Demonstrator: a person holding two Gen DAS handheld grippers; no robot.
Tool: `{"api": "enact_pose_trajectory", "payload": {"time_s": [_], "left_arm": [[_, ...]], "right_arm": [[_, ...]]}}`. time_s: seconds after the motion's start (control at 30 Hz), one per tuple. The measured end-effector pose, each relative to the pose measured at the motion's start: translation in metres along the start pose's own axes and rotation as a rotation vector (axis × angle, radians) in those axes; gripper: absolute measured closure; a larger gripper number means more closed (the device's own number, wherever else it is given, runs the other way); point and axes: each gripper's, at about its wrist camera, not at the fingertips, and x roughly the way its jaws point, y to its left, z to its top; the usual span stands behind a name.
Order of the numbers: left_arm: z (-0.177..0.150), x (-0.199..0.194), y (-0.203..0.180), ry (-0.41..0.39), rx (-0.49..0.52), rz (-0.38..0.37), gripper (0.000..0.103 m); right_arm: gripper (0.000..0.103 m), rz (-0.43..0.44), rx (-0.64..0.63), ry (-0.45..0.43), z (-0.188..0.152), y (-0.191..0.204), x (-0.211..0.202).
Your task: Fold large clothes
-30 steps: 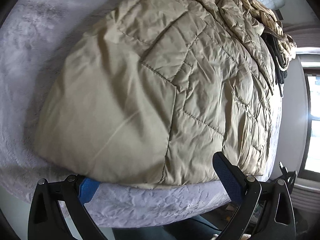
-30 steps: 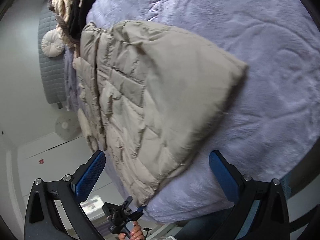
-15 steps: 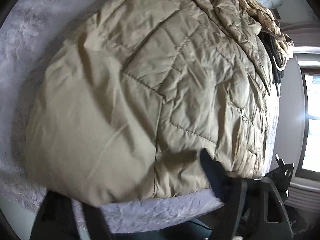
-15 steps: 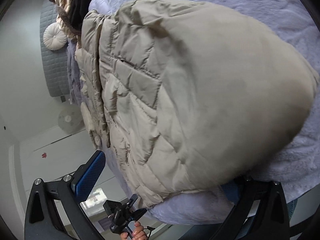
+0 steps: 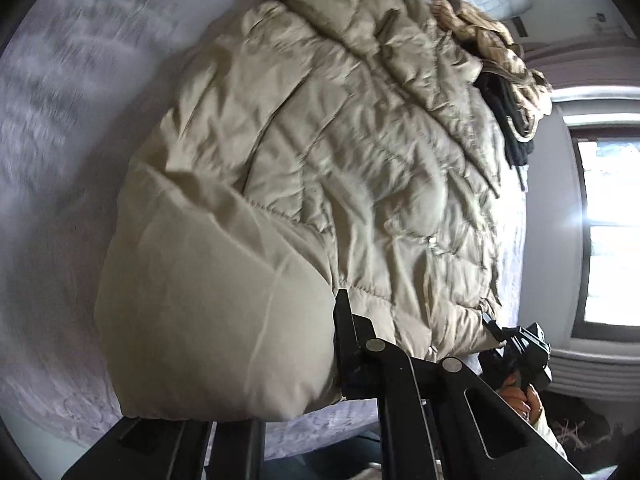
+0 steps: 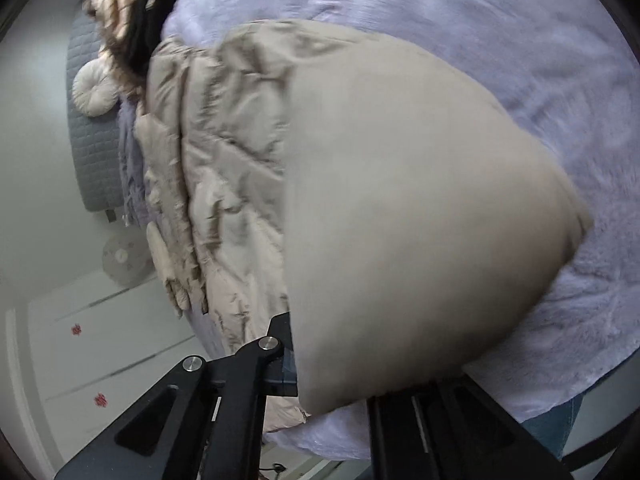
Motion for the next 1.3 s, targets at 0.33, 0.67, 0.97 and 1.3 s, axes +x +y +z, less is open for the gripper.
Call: {"api": "enact_pose_trajectory", "payload": {"time_s": [0.33, 0.67, 0.97, 1.3], "left_arm": [[0.074, -0.052, -0.046, -0.081, 0.16, -0.066, 0.09], [0.177, -0.078, -0.113, -0.312, 0.232, -0.014, 0.089], [0.279, -0.008, -0.104, -0.324, 0.165, 0.14, 0.089], [0.298, 0.022, -0.105, -0.252, 0.193, 0.263, 0.083]], "right_arm": [[0.095, 0.075, -0.2, -0.073, 0.012, 0.106, -0.026], [0.095, 0.085, -0.438, 0.019, 0.108, 0.253, 0.023], [0.095, -0.054, -0.464, 0.078, 0.183, 0.294, 0.112], [0.089, -0.067, -0.368, 0.075, 0.216, 0.271, 0.156]]}}
